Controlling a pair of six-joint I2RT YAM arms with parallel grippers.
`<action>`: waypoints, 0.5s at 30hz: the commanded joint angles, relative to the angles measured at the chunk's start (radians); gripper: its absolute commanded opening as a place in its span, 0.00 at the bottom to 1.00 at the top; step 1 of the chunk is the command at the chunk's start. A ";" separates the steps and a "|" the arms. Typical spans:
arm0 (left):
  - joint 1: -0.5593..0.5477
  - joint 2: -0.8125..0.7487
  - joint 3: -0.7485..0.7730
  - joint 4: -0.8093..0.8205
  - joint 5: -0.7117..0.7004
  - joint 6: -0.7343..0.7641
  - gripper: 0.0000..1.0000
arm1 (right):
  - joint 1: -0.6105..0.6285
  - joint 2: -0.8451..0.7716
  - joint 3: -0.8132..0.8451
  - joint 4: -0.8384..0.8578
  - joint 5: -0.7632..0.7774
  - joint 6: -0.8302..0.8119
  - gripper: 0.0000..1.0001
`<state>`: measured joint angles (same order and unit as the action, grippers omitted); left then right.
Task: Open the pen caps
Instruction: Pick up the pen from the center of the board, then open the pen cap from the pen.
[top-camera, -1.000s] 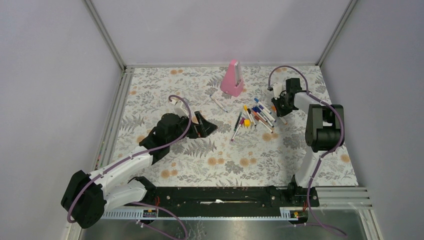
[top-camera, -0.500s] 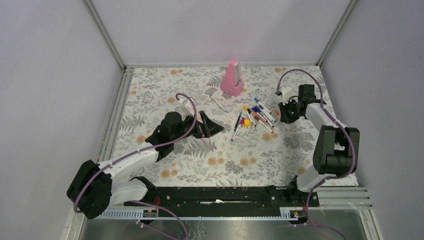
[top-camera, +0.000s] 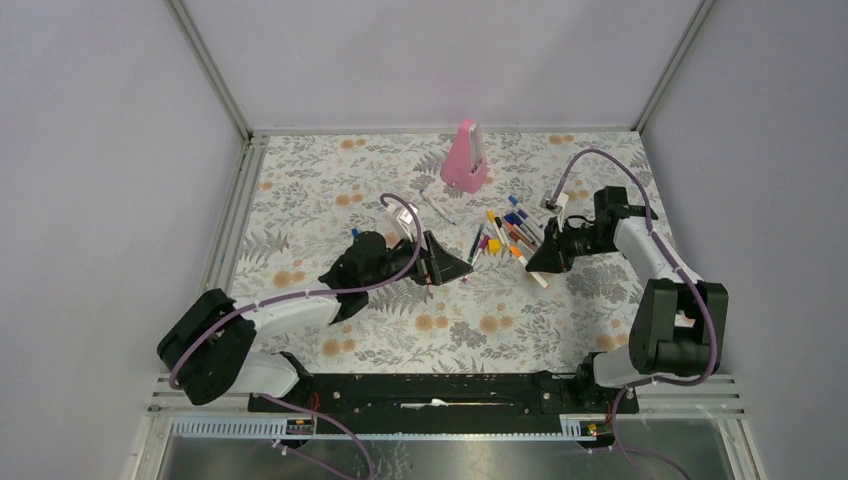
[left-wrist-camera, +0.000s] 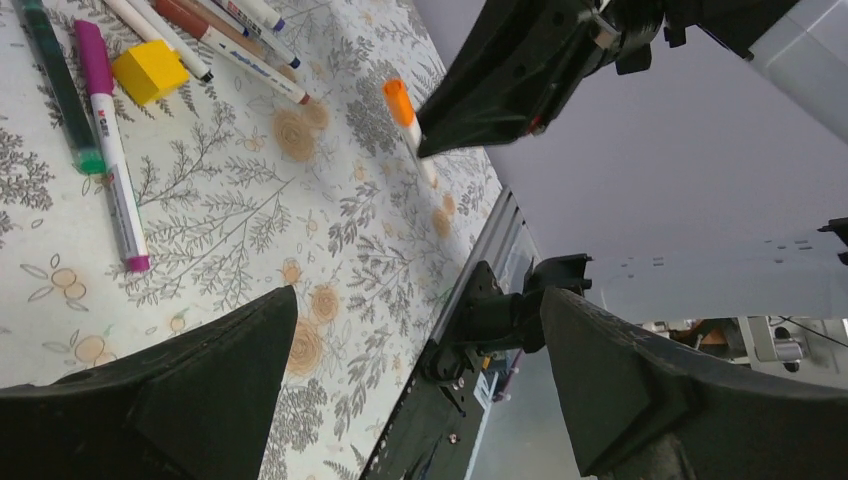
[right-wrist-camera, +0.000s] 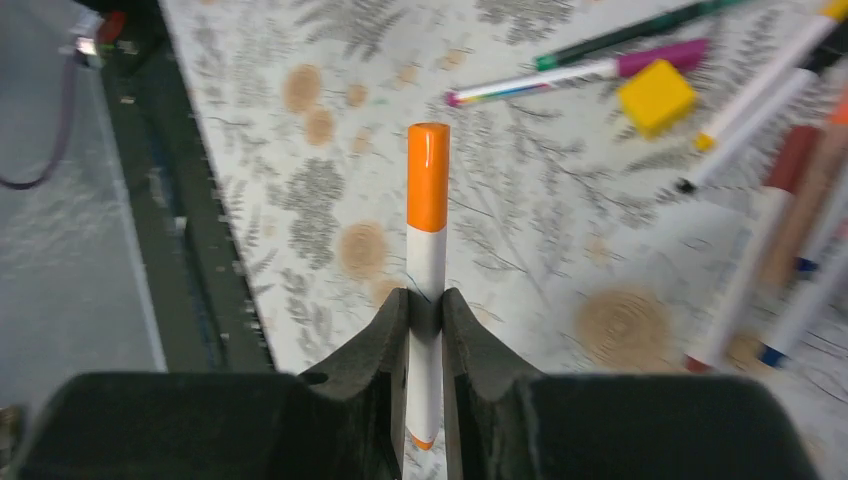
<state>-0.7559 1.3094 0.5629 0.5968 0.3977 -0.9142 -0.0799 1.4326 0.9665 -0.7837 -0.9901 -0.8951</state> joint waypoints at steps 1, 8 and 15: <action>-0.035 0.075 0.044 0.201 -0.094 0.014 0.99 | 0.025 0.074 0.068 -0.239 -0.251 -0.155 0.00; -0.123 0.206 0.117 0.280 -0.234 0.034 0.94 | 0.075 0.146 0.084 -0.346 -0.285 -0.240 0.00; -0.155 0.313 0.172 0.329 -0.248 0.005 0.83 | 0.123 0.179 0.089 -0.371 -0.288 -0.263 0.00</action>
<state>-0.8978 1.5871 0.6785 0.8165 0.1871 -0.9043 0.0269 1.5921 1.0172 -1.0912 -1.2255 -1.1046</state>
